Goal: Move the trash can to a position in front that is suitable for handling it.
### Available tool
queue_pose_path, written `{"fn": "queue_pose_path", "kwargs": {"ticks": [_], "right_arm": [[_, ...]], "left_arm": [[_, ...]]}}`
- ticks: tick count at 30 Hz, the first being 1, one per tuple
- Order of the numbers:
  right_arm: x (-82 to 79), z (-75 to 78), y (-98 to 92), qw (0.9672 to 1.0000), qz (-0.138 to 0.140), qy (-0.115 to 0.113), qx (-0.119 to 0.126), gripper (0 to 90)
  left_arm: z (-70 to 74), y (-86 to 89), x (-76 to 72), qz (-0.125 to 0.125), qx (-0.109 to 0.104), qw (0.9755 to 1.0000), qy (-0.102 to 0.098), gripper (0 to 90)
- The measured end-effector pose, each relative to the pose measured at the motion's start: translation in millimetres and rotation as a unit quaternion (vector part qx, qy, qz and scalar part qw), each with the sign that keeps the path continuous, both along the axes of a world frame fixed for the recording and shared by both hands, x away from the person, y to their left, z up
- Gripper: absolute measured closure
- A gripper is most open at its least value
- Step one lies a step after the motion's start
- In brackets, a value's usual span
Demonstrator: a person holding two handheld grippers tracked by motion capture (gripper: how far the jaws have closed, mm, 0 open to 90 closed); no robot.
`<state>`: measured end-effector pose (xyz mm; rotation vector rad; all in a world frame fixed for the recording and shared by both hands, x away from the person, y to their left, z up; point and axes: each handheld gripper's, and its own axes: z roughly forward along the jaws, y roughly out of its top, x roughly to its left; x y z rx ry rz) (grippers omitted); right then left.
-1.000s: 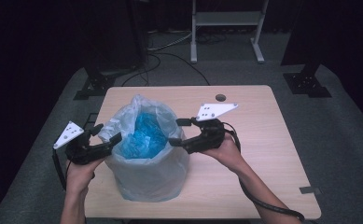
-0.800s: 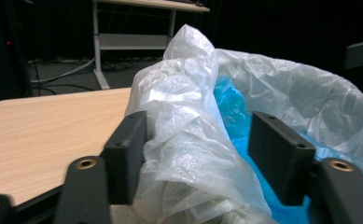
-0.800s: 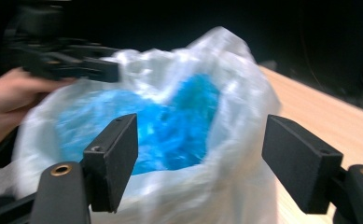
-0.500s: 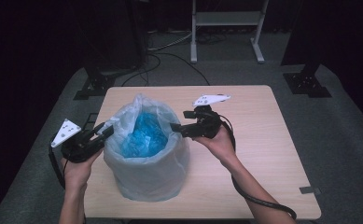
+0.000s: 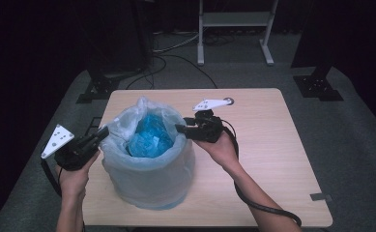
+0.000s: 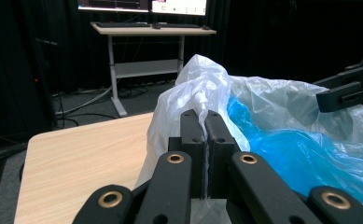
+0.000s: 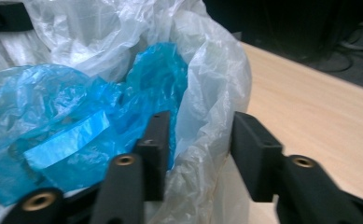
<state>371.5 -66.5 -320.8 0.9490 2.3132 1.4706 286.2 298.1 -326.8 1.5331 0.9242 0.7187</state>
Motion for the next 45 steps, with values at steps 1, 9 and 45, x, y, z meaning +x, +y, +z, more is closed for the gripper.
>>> {"fn": "queue_pose_path", "kwargs": {"ticks": [1,9,45], "right_arm": [[-0.5,1.2,0.7,1.0000,-0.004,-0.004,-0.004,64.5],[-0.5,11.7,2.5,0.9990,-0.032,-0.031,-0.007,83.1],[1.3,19.2,8.3,0.9997,-0.020,-0.010,-0.012,54.7]], "left_arm": [[0.1,0.5,0.3,-0.001,-0.001,1.0000,0.000,88.6],[7.1,-2.0,-0.7,-0.016,-0.010,0.9998,-0.007,88.7],[24.0,-18.3,0.7,-0.075,-0.009,0.9971,-0.003,88.9]]}}
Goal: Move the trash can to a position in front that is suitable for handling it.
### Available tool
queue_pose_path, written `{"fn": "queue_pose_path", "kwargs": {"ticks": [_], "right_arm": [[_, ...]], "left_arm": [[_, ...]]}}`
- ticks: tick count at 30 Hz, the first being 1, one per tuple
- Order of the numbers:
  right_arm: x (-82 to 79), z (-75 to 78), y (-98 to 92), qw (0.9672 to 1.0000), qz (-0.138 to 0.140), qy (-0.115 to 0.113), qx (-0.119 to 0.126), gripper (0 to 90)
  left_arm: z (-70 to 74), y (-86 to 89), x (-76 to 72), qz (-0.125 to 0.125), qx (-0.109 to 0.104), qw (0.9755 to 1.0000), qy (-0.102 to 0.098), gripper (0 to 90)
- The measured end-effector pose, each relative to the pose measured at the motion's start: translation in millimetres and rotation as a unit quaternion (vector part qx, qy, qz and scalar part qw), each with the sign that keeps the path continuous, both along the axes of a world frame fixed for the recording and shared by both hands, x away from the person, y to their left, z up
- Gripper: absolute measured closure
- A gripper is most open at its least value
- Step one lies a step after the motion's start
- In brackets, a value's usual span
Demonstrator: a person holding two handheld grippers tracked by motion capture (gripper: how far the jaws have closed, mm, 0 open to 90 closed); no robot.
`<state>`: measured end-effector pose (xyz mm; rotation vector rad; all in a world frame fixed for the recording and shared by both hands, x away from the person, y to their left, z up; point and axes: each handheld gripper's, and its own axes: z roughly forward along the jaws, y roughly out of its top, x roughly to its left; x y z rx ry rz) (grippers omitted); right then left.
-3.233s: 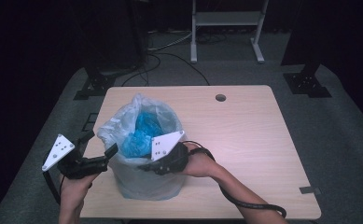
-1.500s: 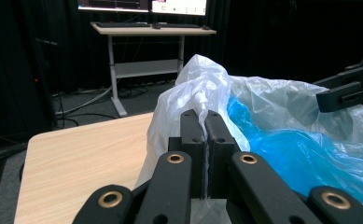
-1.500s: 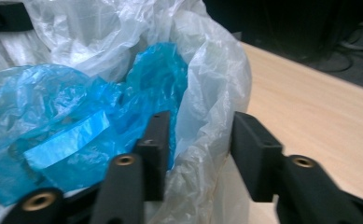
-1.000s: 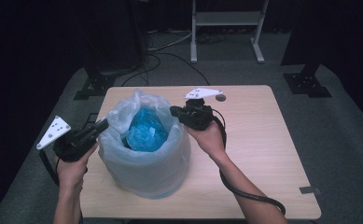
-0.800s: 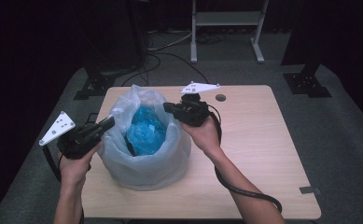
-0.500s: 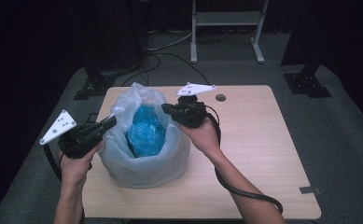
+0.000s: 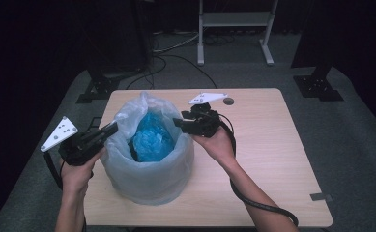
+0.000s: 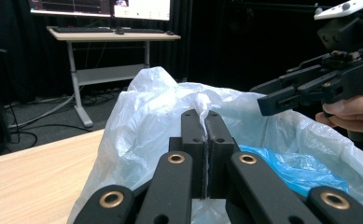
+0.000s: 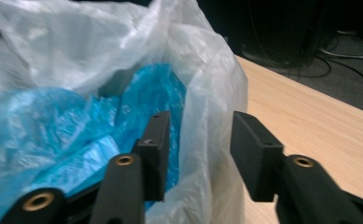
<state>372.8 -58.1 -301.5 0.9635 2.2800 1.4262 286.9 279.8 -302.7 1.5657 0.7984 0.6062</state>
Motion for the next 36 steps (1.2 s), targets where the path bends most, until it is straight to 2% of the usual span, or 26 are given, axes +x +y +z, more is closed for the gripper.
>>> {"fn": "queue_pose_path", "kwargs": {"ticks": [4,6,9,13,16,18,21,25,30,36], "right_arm": [[3.7,-5.7,-0.4,0.9999,0.001,0.014,-0.003,53.9],[4.5,-8.3,0.6,0.9998,0.000,0.017,-0.008,61.0],[2.4,-10.2,1.8,0.9998,-0.013,-0.001,-0.012,74.8],[1.8,-6.5,0.5,0.9995,-0.025,-0.017,-0.003,85.5],[1.9,-0.2,3.2,0.9991,-0.034,-0.025,0.005,88.7],[2.5,4.2,6.2,0.9992,-0.028,-0.026,0.014,89.3],[2.0,10.6,12.1,0.9990,-0.005,-0.012,0.042,89.5],[-3.8,18.2,23.1,0.9978,0.023,-0.008,0.062,89.6],[-18.2,24.5,37.4,0.9956,0.062,-0.014,0.069,89.5],[-37.7,21.2,48.0,0.9915,0.108,-0.011,0.071,89.5]], "left_arm": [[-0.9,1.1,-0.2,0.001,0.002,1.0000,0.003,89.0],[-1.8,1.8,0.0,0.001,0.002,1.0000,0.004,89.0],[-2.9,2.4,0.3,0.001,-0.001,1.0000,0.006,89.0],[-1.8,2.8,0.5,0.000,-0.003,1.0000,0.006,89.0],[1.2,0.9,0.4,-0.005,-0.008,0.9999,0.005,89.0],[3.5,-1.6,0.4,-0.012,-0.008,0.9999,0.004,89.0],[6.4,-7.3,0.0,-0.025,-0.012,0.9996,0.003,89.2],[9.1,-15.3,0.0,-0.040,-0.010,0.9991,0.002,89.2],[9.2,-27.6,-0.2,-0.066,-0.020,0.9976,0.006,89.3],[9.1,-39.0,-0.6,-0.085,-0.021,0.9961,0.011,89.2]]}}
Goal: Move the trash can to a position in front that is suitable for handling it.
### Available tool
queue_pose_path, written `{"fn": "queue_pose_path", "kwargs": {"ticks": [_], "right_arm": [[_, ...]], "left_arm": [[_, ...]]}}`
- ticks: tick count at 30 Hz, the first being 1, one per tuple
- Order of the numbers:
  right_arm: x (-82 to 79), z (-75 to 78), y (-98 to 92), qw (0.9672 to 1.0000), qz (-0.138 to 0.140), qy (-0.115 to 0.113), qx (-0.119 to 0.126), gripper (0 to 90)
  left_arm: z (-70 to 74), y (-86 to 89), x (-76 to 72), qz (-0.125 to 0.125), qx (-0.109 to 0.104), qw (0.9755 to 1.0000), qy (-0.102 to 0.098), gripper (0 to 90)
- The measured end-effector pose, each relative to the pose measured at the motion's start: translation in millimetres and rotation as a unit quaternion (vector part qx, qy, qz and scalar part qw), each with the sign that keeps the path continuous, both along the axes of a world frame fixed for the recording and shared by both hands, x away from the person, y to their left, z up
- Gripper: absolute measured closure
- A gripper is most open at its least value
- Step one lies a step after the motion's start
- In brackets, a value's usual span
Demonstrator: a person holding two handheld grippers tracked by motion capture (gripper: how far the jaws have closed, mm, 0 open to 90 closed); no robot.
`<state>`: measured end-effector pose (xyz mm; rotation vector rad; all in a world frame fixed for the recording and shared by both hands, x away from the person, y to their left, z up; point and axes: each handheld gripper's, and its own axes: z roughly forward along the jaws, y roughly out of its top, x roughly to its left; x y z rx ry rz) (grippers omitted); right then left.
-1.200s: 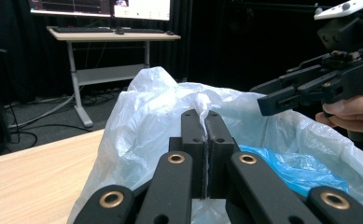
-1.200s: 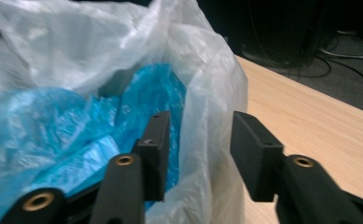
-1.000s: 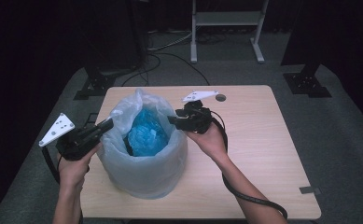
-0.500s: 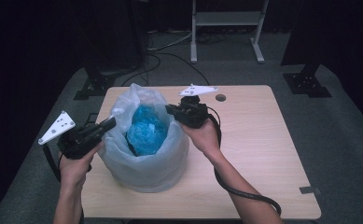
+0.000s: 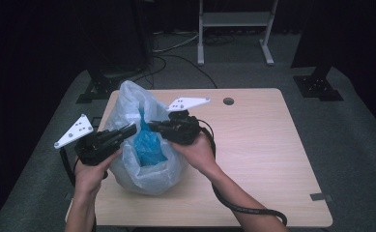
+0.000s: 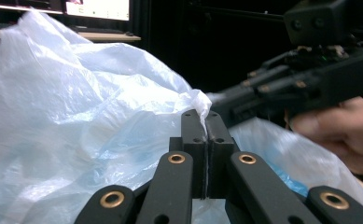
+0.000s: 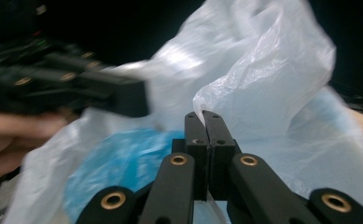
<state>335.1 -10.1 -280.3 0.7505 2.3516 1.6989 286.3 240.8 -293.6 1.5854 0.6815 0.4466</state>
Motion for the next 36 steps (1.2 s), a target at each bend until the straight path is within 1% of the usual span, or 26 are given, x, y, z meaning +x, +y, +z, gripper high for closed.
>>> {"fn": "queue_pose_path", "kwargs": {"ticks": [4,7,8,9,10,13,14,17,19,20,21,23,25,27,28,30,31,32,34,36], "right_arm": [[-9.4,-6.8,4.6,0.9998,0.018,-0.005,-0.011,89.5],[-10.8,-10.1,4.3,0.9997,0.025,-0.003,-0.003,89.5],[-11.2,-11.0,4.3,0.9996,0.027,-0.003,-0.003,89.5],[-11.2,-11.0,4.3,0.9996,0.027,-0.003,-0.003,89.5],[-12.3,-13.1,4.3,0.9994,0.035,-0.004,-0.001,89.5],[-14.6,-15.9,4.9,0.9992,0.039,-0.010,-0.006,89.5],[-15.2,-16.5,5.5,0.9991,0.040,-0.010,-0.008,89.5],[-17.1,-17.1,7.8,0.9988,0.045,-0.013,-0.013,89.4],[-19.5,-16.7,9.6,0.9983,0.052,-0.020,-0.019,89.4],[-21.1,-16.4,10.5,0.9981,0.053,-0.024,-0.022,89.4],[-22.5,-16.2,11.4,0.9978,0.056,-0.027,-0.023,89.4],[-25.1,-15.5,13.1,0.9973,0.060,-0.033,-0.025,89.4],[-27.1,-14.7,14.3,0.9967,0.066,-0.037,-0.028,89.4],[-29.1,-14.2,15.2,0.9962,0.072,-0.041,-0.028,89.4],[-29.7,-14.2,15.3,0.9958,0.077,-0.042,-0.026,89.4],[-30.0,-14.2,15.6,0.9954,0.083,-0.043,-0.024,88.0],[-29.4,-14.5,15.3,0.9950,0.089,-0.040,-0.021,86.2],[-28.7,-14.9,15.1,0.9948,0.094,-0.035,-0.017,83.0],[-27.3,-15.8,14.3,0.9940,0.106,-0.026,-0.011,76.4],[-26.2,-16.6,13.8,0.9940,0.108,-0.019,-0.008,69.3]], "left_arm": [[0.6,0.1,1.6,-0.008,-0.010,0.9999,0.003,89.2],[-1.0,0.4,4.1,-0.010,-0.015,0.9997,0.014,89.2],[-2.1,0.6,5.7,-0.013,-0.021,0.9995,0.019,89.1],[-2.1,0.6,5.7,-0.013,-0.021,0.9995,0.019,88.7],[-2.7,0.9,6.5,-0.014,-0.027,0.9993,0.021,88.7],[-3.4,0.2,9.4,-0.021,-0.034,0.9987,0.032,87.3],[-3.5,-0.1,10.1,-0.024,-0.033,0.9986,0.035,86.6],[-3.7,-1.3,11.8,-0.034,-0.046,0.9974,0.045,82.9],[-3.9,-0.7,12.7,-0.044,-0.060,0.9959,0.052,80.2],[-3.9,-0.7,13.2,-0.045,-0.064,0.9954,0.054,78.8],[-3.8,-0.6,14.0,-0.046,-0.060,0.9955,0.057,77.6],[-3.6,-1.9,15.5,-0.048,-0.059,0.9948,0.067,73.8],[-2.8,-2.9,16.7,-0.047,-0.049,0.9952,0.070,69.6],[-1.8,-4.5,16.7,-0.044,-0.035,0.9958,0.072,69.5],[-1.4,-5.5,16.4,-0.043,-0.027,0.9962,0.071,71.3],[-1.2,-7.8,15.3,-0.043,-0.012,0.9971,0.062,81.5],[-1.3,-8.9,14.5,-0.044,-0.008,0.9974,0.056,86.3],[-1.5,-10.1,13.8,-0.044,-0.005,0.9977,0.052,88.6],[-2.0,-11.1,13.1,-0.044,-0.007,0.9979,0.047,89.4],[-2.2,-10.5,12.6,-0.044,-0.016,0.9979,0.044,89.5]]}}
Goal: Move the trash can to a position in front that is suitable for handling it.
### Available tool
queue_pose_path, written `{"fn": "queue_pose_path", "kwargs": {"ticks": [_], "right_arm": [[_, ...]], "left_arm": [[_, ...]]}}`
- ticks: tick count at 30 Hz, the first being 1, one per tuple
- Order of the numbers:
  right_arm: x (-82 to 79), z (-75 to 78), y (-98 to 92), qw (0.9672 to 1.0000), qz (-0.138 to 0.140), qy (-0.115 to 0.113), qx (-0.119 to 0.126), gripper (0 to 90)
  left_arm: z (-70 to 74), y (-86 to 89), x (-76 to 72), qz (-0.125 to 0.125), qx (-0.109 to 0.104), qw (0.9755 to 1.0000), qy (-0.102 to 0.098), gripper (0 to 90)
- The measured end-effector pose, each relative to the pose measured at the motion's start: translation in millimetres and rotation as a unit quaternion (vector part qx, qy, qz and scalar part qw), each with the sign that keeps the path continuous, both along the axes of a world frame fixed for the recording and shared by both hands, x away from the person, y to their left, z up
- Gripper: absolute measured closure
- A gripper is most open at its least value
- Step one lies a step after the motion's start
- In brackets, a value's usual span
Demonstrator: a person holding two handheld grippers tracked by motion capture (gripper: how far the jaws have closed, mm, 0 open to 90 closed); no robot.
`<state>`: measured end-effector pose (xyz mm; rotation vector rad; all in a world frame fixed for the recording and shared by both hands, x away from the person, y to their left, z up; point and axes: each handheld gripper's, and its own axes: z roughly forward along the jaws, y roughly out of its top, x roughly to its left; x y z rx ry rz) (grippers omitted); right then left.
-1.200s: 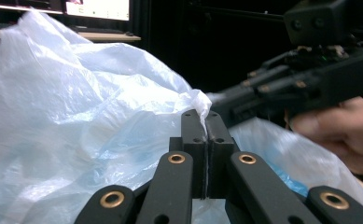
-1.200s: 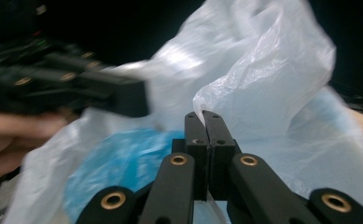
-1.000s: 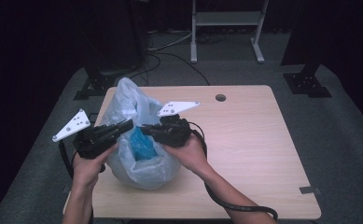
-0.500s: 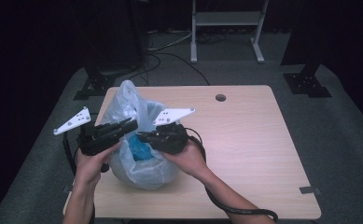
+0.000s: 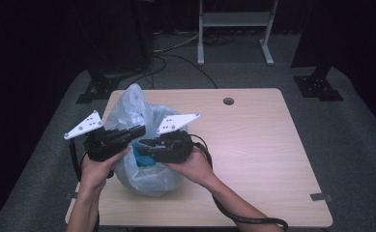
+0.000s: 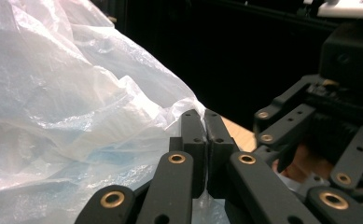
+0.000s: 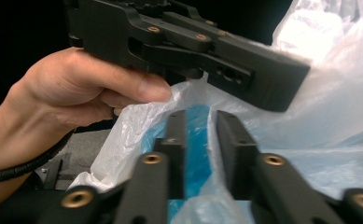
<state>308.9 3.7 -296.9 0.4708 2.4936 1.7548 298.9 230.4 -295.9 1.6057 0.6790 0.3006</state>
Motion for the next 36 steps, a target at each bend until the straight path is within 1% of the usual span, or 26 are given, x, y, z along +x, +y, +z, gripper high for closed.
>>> {"fn": "queue_pose_path", "kwargs": {"ticks": [2,3,4,5,6,8,9,11,13,14,16,18,20,22,23,24,26,27,29,30,32,33,34,35,36], "right_arm": [[1.4,-0.5,-1.3,1.0000,-0.004,0.005,0.002,63.7],[1.4,-0.5,-1.3,1.0000,-0.004,0.005,0.002,63.7],[2.1,-0.3,-3.9,0.9999,-0.013,0.008,0.006,58.7],[2.4,-0.2,-5.1,0.9998,-0.016,0.010,0.009,56.0],[3.4,0.1,-6.9,0.9995,-0.023,0.016,0.014,51.5],[6.2,0.2,-8.4,0.9990,-0.026,0.030,0.018,44.7],[8.6,0.0,-7.8,0.9986,-0.023,0.045,0.017,41.8],[10.8,-0.1,-5.9,0.9986,-0.015,0.050,0.011,40.2],[11.4,0.4,-3.5,0.9986,-0.016,0.051,0.007,39.3],[11.5,0.8,-2.2,0.9987,-0.016,0.049,0.005,39.1],[10.7,2.3,0.4,0.9989,-0.016,0.045,0.002,39.4],[9.9,3.3,2.2,0.9990,-0.017,0.041,-0.001,42.4],[9.4,3.6,3.1,0.9989,-0.024,0.041,-0.002,48.1],[8.9,3.8,3.7,0.9987,-0.035,0.038,-0.002,55.5],[8.3,4.0,4.8,0.9983,-0.046,0.036,-0.001,58.2],[7.8,3.6,6.1,0.9981,-0.052,0.033,-0.004,62.8],[5.6,2.6,7.7,0.9974,-0.068,0.018,-0.010,71.8],[4.9,2.0,7.5,0.9971,-0.074,0.014,-0.011,76.4],[5.3,1.7,6.7,0.9968,-0.077,0.014,-0.015,83.5],[5.4,1.5,6.3,0.9965,-0.081,0.010,-0.019,84.8],[6.9,0.7,4.8,0.9965,-0.080,0.019,-0.018,85.5],[6.9,0.7,4.8,0.9965,-0.080,0.019,-0.018,85.5],[9.8,-0.3,1.7,0.9966,-0.075,0.033,-0.011,86.1],[11.9,-0.8,-0.3,0.9965,-0.071,0.043,-0.004,86.4],[14.8,-1.6,-3.1,0.9962,-0.065,0.058,0.006,86.5]], "left_arm": [[0.7,2.1,-1.1,0.003,-0.007,1.0000,-0.004,89.5],[0.7,2.1,-1.1,0.003,-0.007,1.0000,-0.004,89.5],[0.7,2.7,-1.4,0.004,-0.012,0.9999,-0.006,89.5],[1.1,3.8,-1.8,0.001,-0.015,0.9999,-0.008,89.5],[1.2,4.0,-2.1,-0.001,-0.018,0.9998,-0.008,89.5],[1.7,1.8,-2.9,-0.007,-0.022,0.9997,-0.009,89.6],[2.0,0.7,-3.1,-0.009,-0.021,0.9997,-0.010,89.5],[2.8,-3.3,-4.1,-0.017,-0.019,0.9996,-0.012,89.5],[3.4,-7.2,-5.2,-0.022,-0.019,0.9995,-0.012,89.5],[3.7,-8.9,-5.7,-0.023,-0.014,0.9995,-0.014,89.5],[4.1,-11.7,-6.5,-0.026,-0.011,0.9995,-0.015,89.5],[4.0,-13.3,-6.9,-0.027,-0.013,0.9994,-0.015,89.5],[3.8,-15.2,-6.9,-0.027,-0.013,0.9994,-0.015,89.5],[3.4,-17.8,-6.9,-0.027,-0.013,0.9994,-0.016,89.5],[3.0,-19.2,-6.7,-0.027,-0.014,0.9994,-0.017,89.5],[2.6,-20.2,-6.4,-0.027,-0.014,0.9994,-0.016,89.4],[1.6,-20.4,-4.9,-0.032,-0.017,0.9993,-0.013,89.4],[1.4,-20.0,-4.4,-0.033,-0.017,0.9992,-0.013,89.3],[1.3,-19.1,-4.0,-0.034,-0.019,0.9992,-0.011,87.8],[1.8,-18.6,-4.2,-0.035,-0.021,0.9991,-0.009,85.0],[4.3,-14.6,-5.9,-0.030,-0.027,0.9991,-0.011,78.4],[4.3,-14.6,-5.9,-0.030,-0.027,0.9991,-0.011,73.8],[5.2,-12.9,-6.4,-0.028,-0.027,0.9992,-0.012,73.8],[6.2,-10.4,-7.0,-0.024,-0.030,0.9992,-0.012,70.6],[7.4,-6.1,-8.3,-0.024,-0.031,0.9991,-0.015,69.1]]}}
